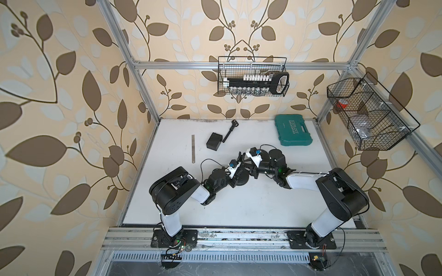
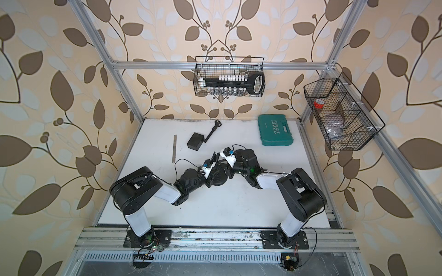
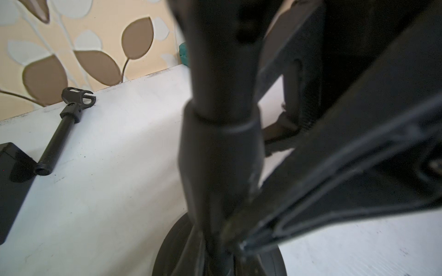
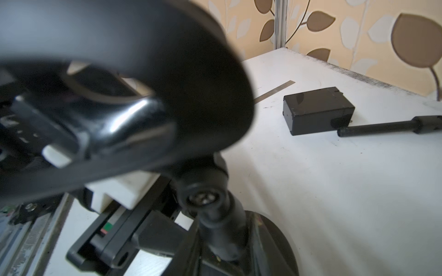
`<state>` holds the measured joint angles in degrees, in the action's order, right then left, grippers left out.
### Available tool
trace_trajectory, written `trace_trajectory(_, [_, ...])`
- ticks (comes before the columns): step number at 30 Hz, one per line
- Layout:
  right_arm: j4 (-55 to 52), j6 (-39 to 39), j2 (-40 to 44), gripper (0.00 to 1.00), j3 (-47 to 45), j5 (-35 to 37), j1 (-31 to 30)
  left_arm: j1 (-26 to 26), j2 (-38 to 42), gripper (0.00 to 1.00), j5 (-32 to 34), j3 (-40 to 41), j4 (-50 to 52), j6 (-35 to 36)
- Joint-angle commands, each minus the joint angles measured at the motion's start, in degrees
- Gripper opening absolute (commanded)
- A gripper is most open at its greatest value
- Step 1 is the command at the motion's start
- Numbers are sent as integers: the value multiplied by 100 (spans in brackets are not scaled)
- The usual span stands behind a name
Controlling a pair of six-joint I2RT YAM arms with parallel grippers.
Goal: Assemble a microphone stand
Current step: Pick up the microphone stand at the center of the board.
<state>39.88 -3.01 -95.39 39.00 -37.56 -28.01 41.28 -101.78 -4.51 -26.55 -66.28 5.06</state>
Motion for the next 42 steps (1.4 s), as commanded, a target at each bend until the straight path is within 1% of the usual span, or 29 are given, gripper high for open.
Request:
trace_trajectory(1, [239,62,-137,30,245,-104,-42,39,-63,12,-210,-104,129,-39])
trace_trajectory(4, [348,120,-198,26,273,-113,-51,38,-54,13,-192,-112,158,-49])
trace_trajectory(6, [413,150,-219,18,259,-99,-47,38,-42,16,-188,-116,198,-65])
trace_trajectory(9, [518,168,-208,11,191,-63,-47,38,28,28,-126,-105,245,-133])
trace_trajectory(10, [542,169,-204,10,174,-48,-49,43,58,30,-112,-88,255,-149])
trace_trajectory(12, [549,199,-186,8,152,-32,-43,38,144,37,-64,-59,282,-210])
trace_trajectory(14, [577,250,-155,8,134,-25,-41,38,261,41,-34,-14,315,-282])
trace_trajectory(17, [602,350,-36,8,112,9,-44,38,546,47,27,131,334,-418])
trace_trajectory(20, [524,453,162,8,108,91,-32,38,1089,49,94,262,650,-604])
trace_trajectory(22, [405,500,319,7,107,196,-36,38,1566,51,200,290,1148,-840])
trace_trajectory(25, [159,550,630,7,86,427,-24,38,2466,52,409,239,2235,-1167])
trace_trajectory(28, [-138,558,994,7,85,602,-24,39,3329,55,782,237,3234,-1604])
trace_trajectory(31, [-515,584,1396,7,130,729,-22,23,4155,61,1075,150,4287,-2133])
trace_trajectory(34, [-978,655,1783,6,235,901,-22,-46,4862,65,1241,-99,5489,-2682])
trace_trajectory(38, [-1534,806,2261,6,399,1150,-29,-335,5374,70,967,-512,6838,-3463])
trace_trajectory(42, [-2014,888,2639,5,565,1335,-22,-828,5319,74,3,-1007,7763,-4169])
